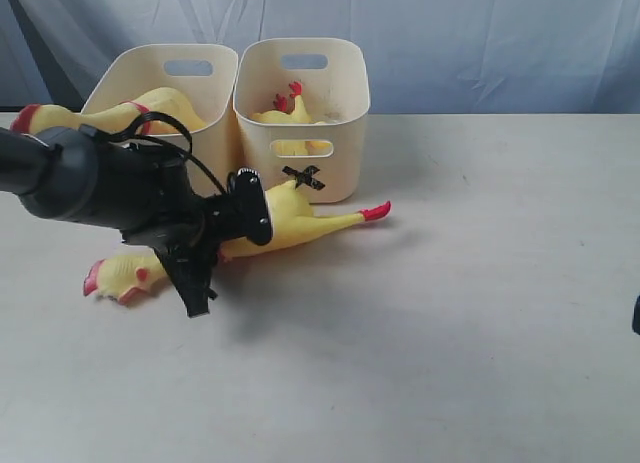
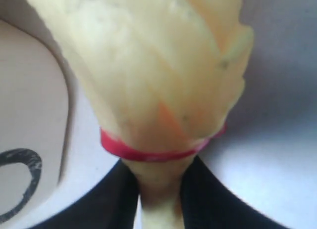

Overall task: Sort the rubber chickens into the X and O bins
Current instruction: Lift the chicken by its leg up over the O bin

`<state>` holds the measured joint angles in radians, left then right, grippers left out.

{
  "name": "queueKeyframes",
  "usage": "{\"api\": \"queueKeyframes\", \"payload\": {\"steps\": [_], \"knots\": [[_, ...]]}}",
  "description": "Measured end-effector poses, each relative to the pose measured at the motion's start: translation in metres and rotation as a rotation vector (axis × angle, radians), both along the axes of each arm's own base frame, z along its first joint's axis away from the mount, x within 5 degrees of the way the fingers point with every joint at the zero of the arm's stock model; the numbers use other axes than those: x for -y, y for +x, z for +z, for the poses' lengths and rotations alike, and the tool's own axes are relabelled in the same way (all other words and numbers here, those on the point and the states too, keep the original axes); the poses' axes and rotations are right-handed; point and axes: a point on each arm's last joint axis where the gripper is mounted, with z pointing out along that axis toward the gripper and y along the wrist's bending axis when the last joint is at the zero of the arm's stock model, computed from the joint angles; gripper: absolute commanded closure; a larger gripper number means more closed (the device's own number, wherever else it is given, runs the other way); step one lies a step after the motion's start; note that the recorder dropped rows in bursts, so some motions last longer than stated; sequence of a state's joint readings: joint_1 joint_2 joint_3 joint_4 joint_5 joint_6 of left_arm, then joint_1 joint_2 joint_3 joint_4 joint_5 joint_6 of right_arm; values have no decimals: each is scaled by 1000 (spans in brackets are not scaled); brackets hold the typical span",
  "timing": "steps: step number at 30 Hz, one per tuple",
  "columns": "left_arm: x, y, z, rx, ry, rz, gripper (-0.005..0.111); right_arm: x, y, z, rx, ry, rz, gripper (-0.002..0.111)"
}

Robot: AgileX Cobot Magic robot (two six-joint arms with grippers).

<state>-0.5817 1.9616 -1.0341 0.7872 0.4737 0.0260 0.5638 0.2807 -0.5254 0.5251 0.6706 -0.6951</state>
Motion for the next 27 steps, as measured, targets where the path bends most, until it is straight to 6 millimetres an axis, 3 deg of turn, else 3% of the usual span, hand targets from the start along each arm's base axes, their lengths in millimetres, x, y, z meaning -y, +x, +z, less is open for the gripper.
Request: {"api": "queueKeyframes", "payload": {"steps": [7, 14, 21, 27], "knots": [[12, -23, 20, -55, 9, 48, 107, 0, 0, 0, 0, 0, 0, 108], [20, -55, 53, -107, 14, 107, 107, 0, 0, 0, 0, 0, 0, 108], [14, -80, 91, -177, -78, 224, 107, 0, 0, 0, -4, -4, 3, 108], [2, -102, 135, -186, -219, 317, 107, 0, -1, -1, -9, -8, 6, 108]]}}
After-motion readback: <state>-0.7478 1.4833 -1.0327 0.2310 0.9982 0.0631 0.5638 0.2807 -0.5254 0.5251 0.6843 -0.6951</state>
